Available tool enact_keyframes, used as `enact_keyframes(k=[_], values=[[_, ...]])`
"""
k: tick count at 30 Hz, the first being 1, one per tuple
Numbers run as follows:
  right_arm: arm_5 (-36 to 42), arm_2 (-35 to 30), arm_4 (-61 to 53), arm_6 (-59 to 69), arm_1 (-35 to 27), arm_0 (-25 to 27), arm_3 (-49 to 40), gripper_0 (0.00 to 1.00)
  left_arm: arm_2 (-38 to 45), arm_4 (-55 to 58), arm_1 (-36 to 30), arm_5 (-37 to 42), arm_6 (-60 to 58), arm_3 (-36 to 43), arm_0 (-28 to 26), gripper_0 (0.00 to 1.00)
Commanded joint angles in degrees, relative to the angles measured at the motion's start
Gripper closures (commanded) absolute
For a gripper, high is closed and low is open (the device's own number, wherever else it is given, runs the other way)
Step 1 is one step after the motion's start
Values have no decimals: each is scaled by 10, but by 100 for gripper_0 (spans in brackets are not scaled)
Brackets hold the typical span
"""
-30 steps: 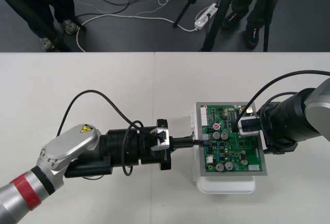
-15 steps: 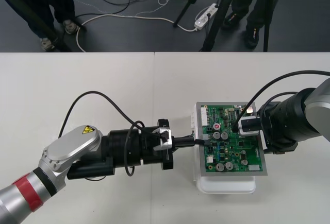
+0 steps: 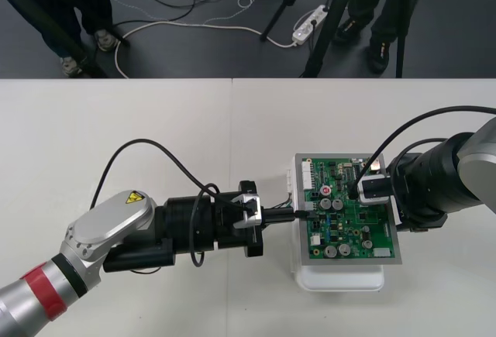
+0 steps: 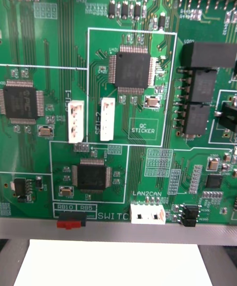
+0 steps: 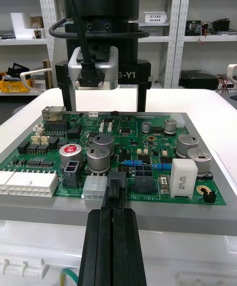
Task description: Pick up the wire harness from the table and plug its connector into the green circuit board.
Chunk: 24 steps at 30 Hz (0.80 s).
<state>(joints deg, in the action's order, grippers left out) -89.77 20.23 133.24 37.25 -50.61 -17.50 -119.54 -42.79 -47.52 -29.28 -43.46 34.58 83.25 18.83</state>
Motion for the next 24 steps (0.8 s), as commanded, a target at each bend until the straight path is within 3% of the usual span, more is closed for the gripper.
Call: enact_keyframes(k=[1, 24], values=[[-2, -8, -5, 21, 10, 4, -17, 0, -15, -3, 26, 20, 30, 25, -7, 100], [-2, -12, 6, 18, 8, 5, -17, 0, -20, 8, 5, 27, 25, 25, -9, 100]])
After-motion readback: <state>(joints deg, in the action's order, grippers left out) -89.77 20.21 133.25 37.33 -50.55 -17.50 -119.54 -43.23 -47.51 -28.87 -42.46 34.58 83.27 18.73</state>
